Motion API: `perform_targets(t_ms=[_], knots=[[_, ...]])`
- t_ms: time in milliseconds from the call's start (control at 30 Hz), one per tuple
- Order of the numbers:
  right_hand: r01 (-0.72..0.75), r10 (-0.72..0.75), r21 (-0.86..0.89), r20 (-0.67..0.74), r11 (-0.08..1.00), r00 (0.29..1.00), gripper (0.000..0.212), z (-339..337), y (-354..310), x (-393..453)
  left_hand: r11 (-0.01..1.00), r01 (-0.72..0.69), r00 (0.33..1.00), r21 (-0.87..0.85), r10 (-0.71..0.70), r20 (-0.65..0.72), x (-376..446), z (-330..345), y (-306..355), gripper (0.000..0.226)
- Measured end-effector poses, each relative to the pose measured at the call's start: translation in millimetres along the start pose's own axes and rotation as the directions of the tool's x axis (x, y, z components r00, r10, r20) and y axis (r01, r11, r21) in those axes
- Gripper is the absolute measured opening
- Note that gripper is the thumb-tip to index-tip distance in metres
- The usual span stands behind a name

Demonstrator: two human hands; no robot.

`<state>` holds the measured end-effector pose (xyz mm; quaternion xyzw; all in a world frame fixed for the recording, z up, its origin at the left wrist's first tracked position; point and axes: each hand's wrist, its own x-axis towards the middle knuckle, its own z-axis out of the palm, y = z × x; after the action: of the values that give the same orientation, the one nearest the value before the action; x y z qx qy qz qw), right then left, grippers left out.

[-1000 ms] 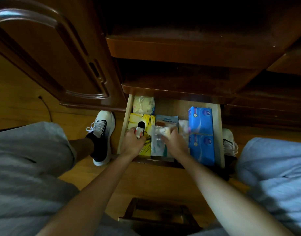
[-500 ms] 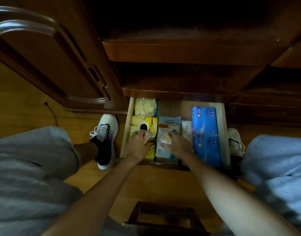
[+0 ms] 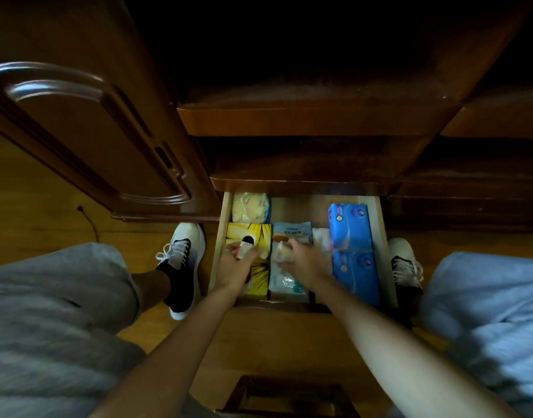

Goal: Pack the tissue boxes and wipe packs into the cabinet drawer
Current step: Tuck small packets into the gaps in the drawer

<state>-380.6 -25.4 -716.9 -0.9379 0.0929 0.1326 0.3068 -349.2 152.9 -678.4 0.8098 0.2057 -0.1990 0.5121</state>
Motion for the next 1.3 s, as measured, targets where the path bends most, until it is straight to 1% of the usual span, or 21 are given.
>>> perform_targets(t_ms=[33, 100, 167, 233, 300, 333, 367, 433, 500, 533, 600, 667, 800, 867, 900, 933, 967, 1033, 1100, 1200, 1300], knots=[[-0.058, 0.061, 0.077, -0.047, 0.995, 0.997, 0.053, -6, 1, -7, 0.987, 0.111, 0.994, -0.114, -0.109, 0.024, -3, -1, 5, 0.036], [-0.165, 0.185, 0.264, -0.052, 0.950, 0.981, 0.064, -15, 7, -14, 0.878, 0.312, 0.950, -0.364, -0.290, 0.114, -4, -4, 15, 0.036], [-0.215, 0.245, 0.454, -0.006, 0.864, 0.970, 0.062, -23, 20, -20, 0.807, 0.360, 0.931, -0.468, -0.341, 0.128, -1, -6, 20, 0.043], [-0.248, 0.309, 0.610, 0.006, 0.752, 0.951, 0.051, -34, 34, -30, 0.842, 0.327, 0.945, -0.430, -0.298, 0.134, -1, -4, 20, 0.028], [-0.290, 0.420, 0.722, -0.001, 0.628, 0.907, 0.044, -45, 53, -39, 0.897, 0.260, 0.963, -0.357, -0.211, 0.170, -4, 6, 18, 0.013], [-0.303, 0.460, 0.739, -0.010, 0.601, 0.888, 0.045, -49, 62, -42, 0.921, 0.201, 0.973, -0.333, -0.148, 0.177, -5, 13, 17, 0.019], [-0.315, 0.482, 0.725, -0.026, 0.612, 0.876, 0.049, -53, 68, -44, 0.944, 0.139, 0.980, -0.298, -0.089, 0.176, -6, 18, 15, 0.027], [-0.330, 0.480, 0.640, -0.069, 0.694, 0.875, 0.061, -60, 78, -46, 0.978, 0.032, 0.983, -0.205, 0.006, 0.183, -6, 28, 12, 0.038], [-0.318, 0.412, 0.485, -0.097, 0.814, 0.906, 0.068, -64, 84, -44, 0.992, -0.027, 0.978, -0.123, 0.051, 0.202, -5, 35, 9, 0.043], [-0.306, 0.375, 0.425, -0.086, 0.852, 0.923, 0.065, -64, 85, -40, 0.995, -0.039, 0.976, -0.096, 0.059, 0.211, -3, 37, 8, 0.044], [-0.286, 0.322, 0.343, -0.052, 0.895, 0.945, 0.048, -62, 85, -33, 0.996, -0.048, 0.972, -0.069, 0.062, 0.226, -4, 40, 7, 0.044], [-0.244, 0.273, 0.289, -0.064, 0.926, 0.960, 0.037, -56, 84, -24, 0.997, -0.045, 0.971, -0.071, 0.060, 0.231, -4, 41, 5, 0.043], [-0.236, 0.269, 0.272, -0.089, 0.933, 0.959, 0.037, -51, 77, -2, 0.995, -0.063, 0.968, -0.080, 0.080, 0.237, -6, 39, 2, 0.041], [-0.227, 0.234, 0.067, -0.147, 0.972, 0.961, 0.029, -48, 75, 7, 0.994, -0.081, 0.965, -0.074, 0.096, 0.243, -5, 36, 1, 0.038], [-0.204, 0.181, -0.113, -0.188, 0.972, 0.965, 0.024, -47, 74, 10, 0.993, -0.089, 0.964, -0.072, 0.104, 0.245, -5, 35, 0, 0.037], [-0.161, 0.098, -0.317, -0.205, 0.935, 0.974, 0.022, -44, 75, 11, 0.993, -0.094, 0.963, -0.075, 0.110, 0.246, -5, 33, 0, 0.037], [-0.102, 0.016, -0.496, -0.174, 0.862, 0.985, 0.024, -41, 77, 12, 0.992, -0.097, 0.962, -0.083, 0.115, 0.248, -5, 32, -1, 0.038], [-0.011, -0.054, -0.693, -0.072, 0.721, 0.996, 0.033, -34, 81, 13, 0.991, -0.094, 0.961, -0.095, 0.116, 0.251, -3, 32, -3, 0.040], [0.037, -0.077, -0.721, -0.023, 0.692, 0.997, 0.042, -30, 81, 15, 0.991, -0.087, 0.963, -0.100, 0.109, 0.244, -2, 31, -4, 0.037], [0.161, -0.174, -0.637, 0.042, 0.754, 0.984, 0.056, -29, 77, 18, 0.992, -0.081, 0.965, -0.099, 0.103, 0.239, 0, 32, -5, 0.033], [0.182, -0.187, -0.666, 0.065, 0.723, 0.980, 0.052, -28, 78, 14, 0.991, -0.075, 0.963, -0.113, 0.101, 0.248, 0, 33, -7, 0.035]])
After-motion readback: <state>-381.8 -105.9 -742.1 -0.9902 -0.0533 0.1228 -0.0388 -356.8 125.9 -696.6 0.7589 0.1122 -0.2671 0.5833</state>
